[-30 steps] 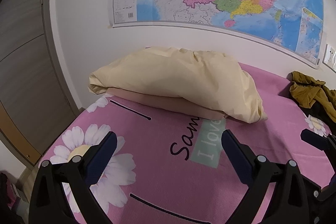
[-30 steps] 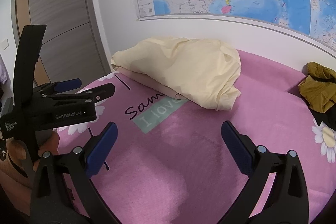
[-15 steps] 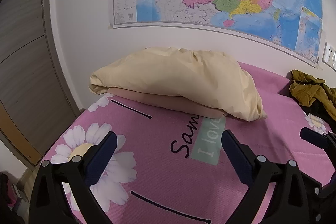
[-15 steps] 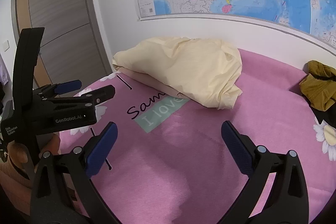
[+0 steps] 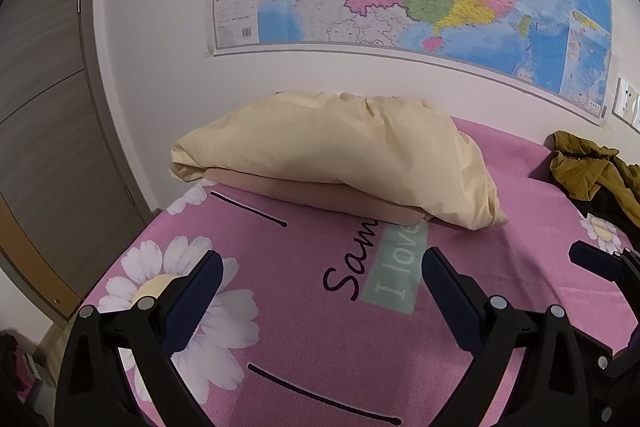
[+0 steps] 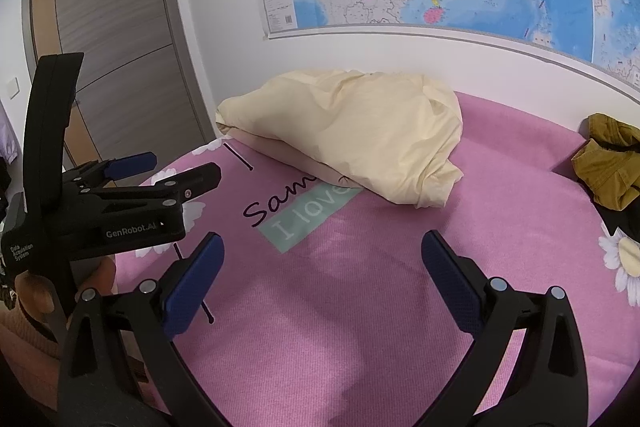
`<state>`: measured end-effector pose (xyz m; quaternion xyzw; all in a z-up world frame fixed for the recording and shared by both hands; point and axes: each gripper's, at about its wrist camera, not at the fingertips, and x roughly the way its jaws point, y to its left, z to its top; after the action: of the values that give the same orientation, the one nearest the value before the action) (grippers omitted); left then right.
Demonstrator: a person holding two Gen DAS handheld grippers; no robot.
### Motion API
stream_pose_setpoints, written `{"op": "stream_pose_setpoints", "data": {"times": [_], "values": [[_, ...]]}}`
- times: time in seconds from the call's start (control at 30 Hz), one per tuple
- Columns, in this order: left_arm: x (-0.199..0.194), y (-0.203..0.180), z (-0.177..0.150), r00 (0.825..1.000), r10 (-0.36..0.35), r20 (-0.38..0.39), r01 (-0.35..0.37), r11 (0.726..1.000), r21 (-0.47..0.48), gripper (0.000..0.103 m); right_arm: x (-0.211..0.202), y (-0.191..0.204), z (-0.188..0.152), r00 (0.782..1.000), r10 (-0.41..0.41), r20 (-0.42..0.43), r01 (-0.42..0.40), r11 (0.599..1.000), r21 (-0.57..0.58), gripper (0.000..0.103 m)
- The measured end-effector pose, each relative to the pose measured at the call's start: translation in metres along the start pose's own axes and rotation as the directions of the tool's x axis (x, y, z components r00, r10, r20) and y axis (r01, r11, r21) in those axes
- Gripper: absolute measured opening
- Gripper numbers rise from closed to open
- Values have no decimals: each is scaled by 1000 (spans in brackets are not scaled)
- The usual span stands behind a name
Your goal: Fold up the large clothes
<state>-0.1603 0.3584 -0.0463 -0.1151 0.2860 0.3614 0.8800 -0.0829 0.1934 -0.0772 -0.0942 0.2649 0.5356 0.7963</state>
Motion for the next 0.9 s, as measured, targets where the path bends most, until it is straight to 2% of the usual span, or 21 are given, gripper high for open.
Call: {"op": "stream_pose_setpoints", "data": {"times": [0.9], "values": [[4, 0, -1, 1000, -5, -9, 5, 1000, 1, 96, 1, 0, -2, 1000, 1, -2, -1, 1000, 10, 97]]}}
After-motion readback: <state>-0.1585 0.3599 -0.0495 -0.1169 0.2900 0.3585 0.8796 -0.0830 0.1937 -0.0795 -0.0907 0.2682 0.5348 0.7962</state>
